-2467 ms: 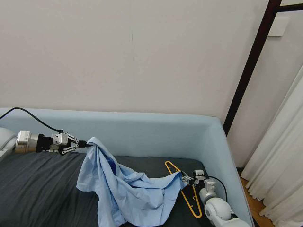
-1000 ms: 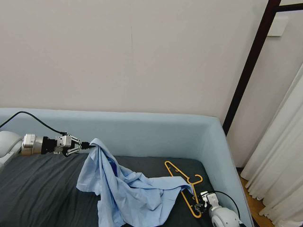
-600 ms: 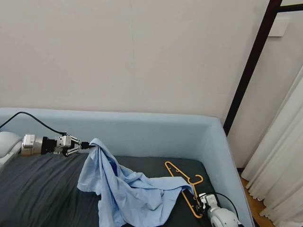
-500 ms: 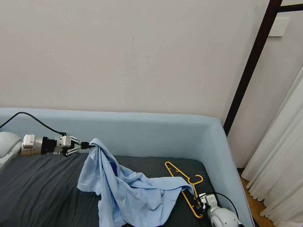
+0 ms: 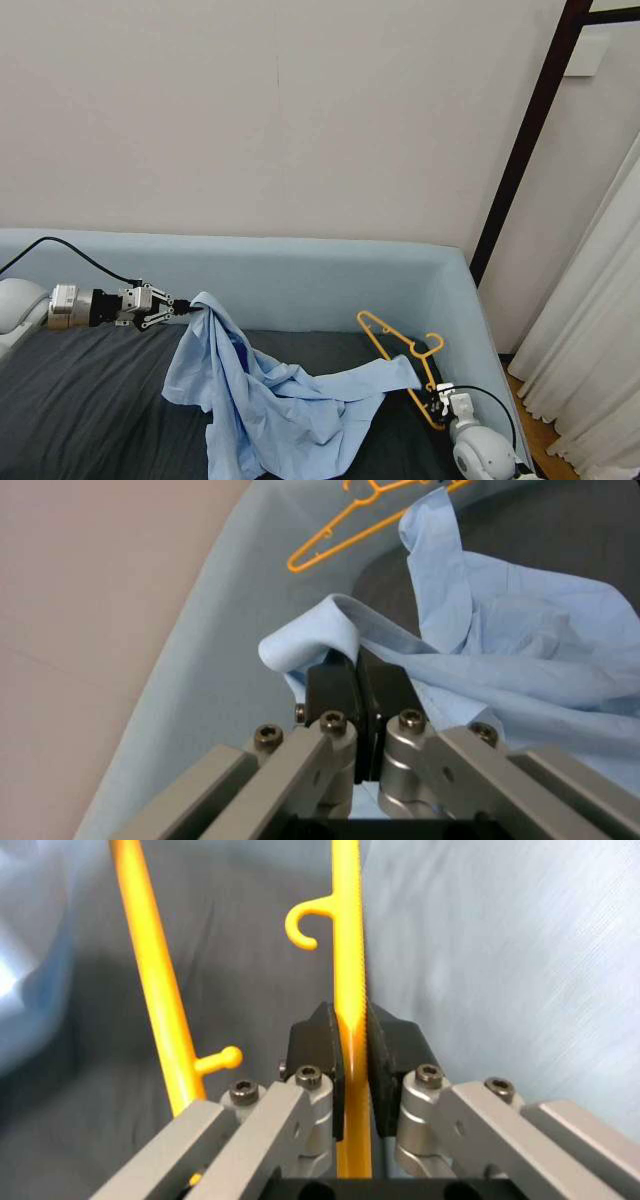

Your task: Pick up the clothes from the sofa and hang them on the clothes hanger.

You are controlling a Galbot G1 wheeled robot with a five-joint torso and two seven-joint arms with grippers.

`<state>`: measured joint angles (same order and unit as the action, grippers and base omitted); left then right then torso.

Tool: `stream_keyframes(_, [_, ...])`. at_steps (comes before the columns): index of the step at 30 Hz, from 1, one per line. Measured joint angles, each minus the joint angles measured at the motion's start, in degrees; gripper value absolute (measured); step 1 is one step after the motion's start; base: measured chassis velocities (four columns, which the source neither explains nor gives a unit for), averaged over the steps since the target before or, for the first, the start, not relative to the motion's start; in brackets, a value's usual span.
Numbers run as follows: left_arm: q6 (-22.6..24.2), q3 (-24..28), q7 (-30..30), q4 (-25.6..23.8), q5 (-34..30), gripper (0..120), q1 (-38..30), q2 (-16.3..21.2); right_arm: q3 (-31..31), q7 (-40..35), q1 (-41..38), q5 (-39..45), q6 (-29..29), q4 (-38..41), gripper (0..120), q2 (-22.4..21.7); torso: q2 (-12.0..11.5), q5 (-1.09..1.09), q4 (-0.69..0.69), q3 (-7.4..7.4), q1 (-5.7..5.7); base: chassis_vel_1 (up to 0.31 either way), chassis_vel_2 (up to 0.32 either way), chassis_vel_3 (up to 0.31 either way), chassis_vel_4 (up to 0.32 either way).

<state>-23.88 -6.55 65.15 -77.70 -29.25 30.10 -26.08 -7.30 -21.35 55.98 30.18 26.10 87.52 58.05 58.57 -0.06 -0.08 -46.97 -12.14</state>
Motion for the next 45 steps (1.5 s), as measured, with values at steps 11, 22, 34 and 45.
stream_keyframes(11, [1.06, 0.53, -0.06, -1.02, -1.19, 0, -0.91, 1.30, -1.81, 4.66, 1.99, -29.64, -35.24, 4.15, 6, -0.94, 0.00, 0.01, 0.00, 0.01, 0.00, 0.000, 0.000, 0.000, 0.000])
stream_keyframes(22, [2.81, 1.53, 1.29, -0.35, -1.68, 0, -1.07, 1.66, -3.45, -4.50, 10.27, -64.60, -57.13, 5.47, 6, 0.14, 0.01, 0.00, -0.01, 0.01, 0.00, 0.000, 0.000, 0.000, 0.000])
stream_keyframes(34, [3.00, 0.87, 1.97, -3.16, -3.66, 0, 0.41, 3.76, 3.01, -13.96, 9.68, -84.64, -44.13, 2.88, 6, 4.28, 0.00, 0.01, 0.01, 0.01, 0.00, 0.000, 0.000, 0.000, 0.000])
stream_keyframes(45, [3.00, 0.97, 1.51, -3.61, -4.61, 0, 1.25, 5.52, 5.84, -13.80, 7.18, -86.12, -36.98, 2.82, 6, 6.63, 0.00, 0.00, 0.00, 0.01, 0.00, 0.000, 0.000, 0.000, 0.000])
